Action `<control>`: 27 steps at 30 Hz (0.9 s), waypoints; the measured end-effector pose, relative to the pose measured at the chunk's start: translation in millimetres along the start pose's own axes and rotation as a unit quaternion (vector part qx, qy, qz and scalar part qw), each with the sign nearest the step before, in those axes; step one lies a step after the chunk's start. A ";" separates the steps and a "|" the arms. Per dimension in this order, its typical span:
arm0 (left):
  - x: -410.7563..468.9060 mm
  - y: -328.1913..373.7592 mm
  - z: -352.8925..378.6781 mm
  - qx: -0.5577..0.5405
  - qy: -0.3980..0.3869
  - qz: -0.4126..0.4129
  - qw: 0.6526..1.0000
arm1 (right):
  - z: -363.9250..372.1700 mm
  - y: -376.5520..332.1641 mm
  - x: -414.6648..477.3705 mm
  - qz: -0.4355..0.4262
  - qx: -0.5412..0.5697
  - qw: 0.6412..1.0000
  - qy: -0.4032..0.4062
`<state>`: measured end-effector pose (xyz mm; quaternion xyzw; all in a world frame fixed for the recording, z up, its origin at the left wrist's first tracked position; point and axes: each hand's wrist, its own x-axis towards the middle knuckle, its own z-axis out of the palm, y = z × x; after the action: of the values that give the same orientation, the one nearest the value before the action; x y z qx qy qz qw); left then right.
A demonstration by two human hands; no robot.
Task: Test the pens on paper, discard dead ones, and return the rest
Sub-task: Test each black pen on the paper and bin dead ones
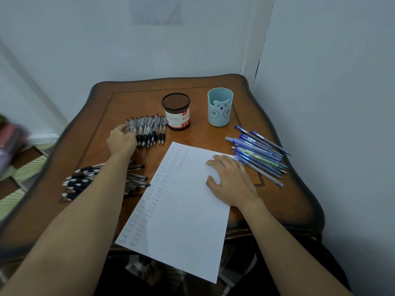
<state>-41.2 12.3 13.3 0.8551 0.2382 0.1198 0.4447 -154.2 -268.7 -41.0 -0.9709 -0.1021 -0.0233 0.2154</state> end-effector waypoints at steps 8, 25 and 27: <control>-10.4 -11.5 -16.2 0.138 -0.046 0.086 0.986 | -0.8 -2.0 -0.1 0.004 -0.007 1.000 0.000; -59.4 -32.8 -26.3 0.383 -0.073 0.123 0.913 | -1.0 -2.3 -0.5 0.002 -0.013 1.000 0.003; -60.5 -33.9 -26.5 0.346 -0.056 0.173 0.920 | -1.5 -2.6 -0.5 0.002 -0.013 1.000 0.002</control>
<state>-114.3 16.5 1.3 0.9888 0.0884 0.0569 0.1057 -155.2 -267.1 -38.6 -0.9737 -0.0995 -0.0261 0.2032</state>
